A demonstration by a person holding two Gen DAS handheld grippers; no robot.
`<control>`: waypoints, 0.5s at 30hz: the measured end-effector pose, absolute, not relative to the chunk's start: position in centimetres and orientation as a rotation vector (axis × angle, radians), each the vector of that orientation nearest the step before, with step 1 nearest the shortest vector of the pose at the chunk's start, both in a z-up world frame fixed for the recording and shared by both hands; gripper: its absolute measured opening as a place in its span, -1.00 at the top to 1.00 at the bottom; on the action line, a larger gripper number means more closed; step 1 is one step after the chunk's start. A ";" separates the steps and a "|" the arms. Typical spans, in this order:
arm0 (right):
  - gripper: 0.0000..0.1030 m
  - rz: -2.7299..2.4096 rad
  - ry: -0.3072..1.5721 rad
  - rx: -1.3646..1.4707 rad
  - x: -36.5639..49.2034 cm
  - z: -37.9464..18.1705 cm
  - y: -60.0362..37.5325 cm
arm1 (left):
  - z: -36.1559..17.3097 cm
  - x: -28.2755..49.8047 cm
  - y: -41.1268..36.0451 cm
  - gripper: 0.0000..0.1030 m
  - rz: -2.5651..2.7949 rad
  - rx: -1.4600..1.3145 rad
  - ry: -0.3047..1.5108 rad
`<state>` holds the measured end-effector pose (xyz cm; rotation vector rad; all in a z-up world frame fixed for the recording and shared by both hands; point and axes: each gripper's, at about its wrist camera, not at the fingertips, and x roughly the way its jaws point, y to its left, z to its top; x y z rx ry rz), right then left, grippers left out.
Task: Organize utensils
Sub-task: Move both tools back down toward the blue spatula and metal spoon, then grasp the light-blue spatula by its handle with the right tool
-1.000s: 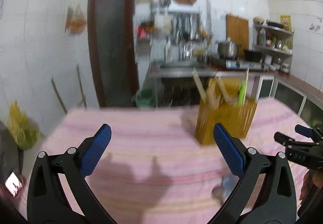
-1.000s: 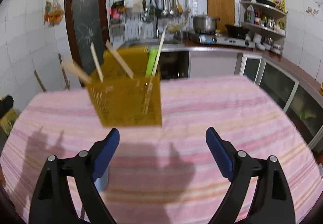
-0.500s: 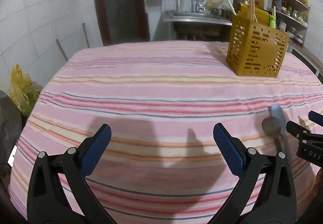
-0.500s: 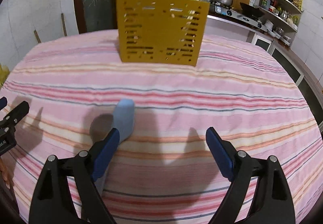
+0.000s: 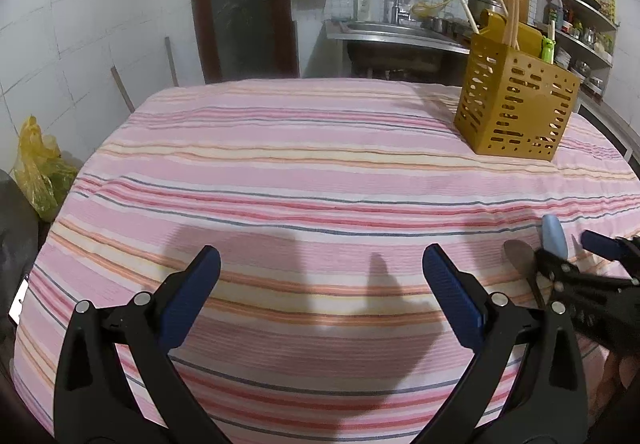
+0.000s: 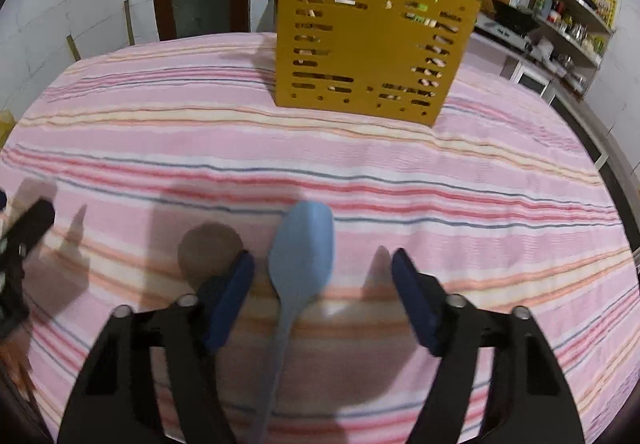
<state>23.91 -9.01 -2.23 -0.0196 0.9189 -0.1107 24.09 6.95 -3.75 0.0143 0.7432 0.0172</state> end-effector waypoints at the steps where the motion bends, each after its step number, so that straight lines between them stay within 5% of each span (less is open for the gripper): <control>1: -0.11 -0.105 0.926 0.001 24.3 -2.2 -9.1 | -3.8 24.2 6.9 -0.90 0.016 0.010 0.748; 4: 0.34 -0.090 0.918 0.013 24.4 -2.0 -9.2 | -3.9 24.3 7.0 -0.90 0.018 -0.011 0.764; 15: 0.34 -0.033 0.898 0.067 22.3 -1.3 -15.8 | -3.9 24.5 2.7 -0.89 -0.032 -0.078 0.839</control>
